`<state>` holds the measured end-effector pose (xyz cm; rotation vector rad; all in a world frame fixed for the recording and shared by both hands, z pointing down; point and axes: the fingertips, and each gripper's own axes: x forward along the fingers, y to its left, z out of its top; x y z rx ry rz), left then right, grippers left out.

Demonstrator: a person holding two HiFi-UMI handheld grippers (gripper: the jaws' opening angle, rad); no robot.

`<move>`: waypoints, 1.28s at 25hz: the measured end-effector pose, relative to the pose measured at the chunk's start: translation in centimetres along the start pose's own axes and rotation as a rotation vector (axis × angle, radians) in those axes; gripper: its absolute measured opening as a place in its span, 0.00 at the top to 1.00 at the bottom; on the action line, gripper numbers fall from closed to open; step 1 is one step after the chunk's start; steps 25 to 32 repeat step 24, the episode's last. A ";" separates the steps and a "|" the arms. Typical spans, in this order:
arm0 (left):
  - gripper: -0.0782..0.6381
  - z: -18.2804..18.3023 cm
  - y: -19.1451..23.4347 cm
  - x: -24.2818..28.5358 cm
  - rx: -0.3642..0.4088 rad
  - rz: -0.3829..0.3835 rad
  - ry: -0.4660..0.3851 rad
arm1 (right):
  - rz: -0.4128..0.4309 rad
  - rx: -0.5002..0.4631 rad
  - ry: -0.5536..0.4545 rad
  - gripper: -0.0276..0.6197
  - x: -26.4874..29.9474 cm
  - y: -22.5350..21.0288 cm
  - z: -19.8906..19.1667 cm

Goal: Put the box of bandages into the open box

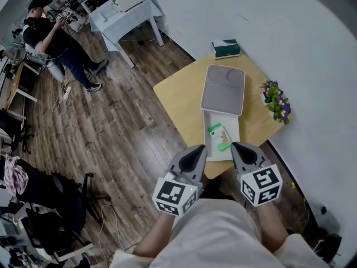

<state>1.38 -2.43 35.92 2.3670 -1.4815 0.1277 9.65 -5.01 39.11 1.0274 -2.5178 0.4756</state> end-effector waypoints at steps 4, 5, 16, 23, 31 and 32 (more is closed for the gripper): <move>0.89 -0.1 0.1 -0.1 -0.001 0.000 0.001 | -0.002 0.001 0.003 0.95 0.0 0.1 -0.2; 0.89 -0.1 0.1 -0.1 -0.001 -0.001 0.001 | -0.003 0.002 0.002 0.95 0.0 0.1 -0.2; 0.89 0.1 0.3 -0.1 0.000 -0.002 -0.002 | -0.009 0.001 0.004 0.95 0.1 0.1 0.0; 0.89 0.1 0.6 0.1 -0.004 -0.005 0.002 | -0.017 0.001 0.011 0.95 0.3 -0.2 0.0; 0.89 0.1 0.6 0.2 -0.004 -0.005 0.002 | -0.017 0.001 0.011 0.95 0.4 -0.2 0.0; 0.89 0.1 0.6 0.2 -0.004 -0.005 0.002 | -0.017 0.001 0.011 0.95 0.4 -0.2 0.0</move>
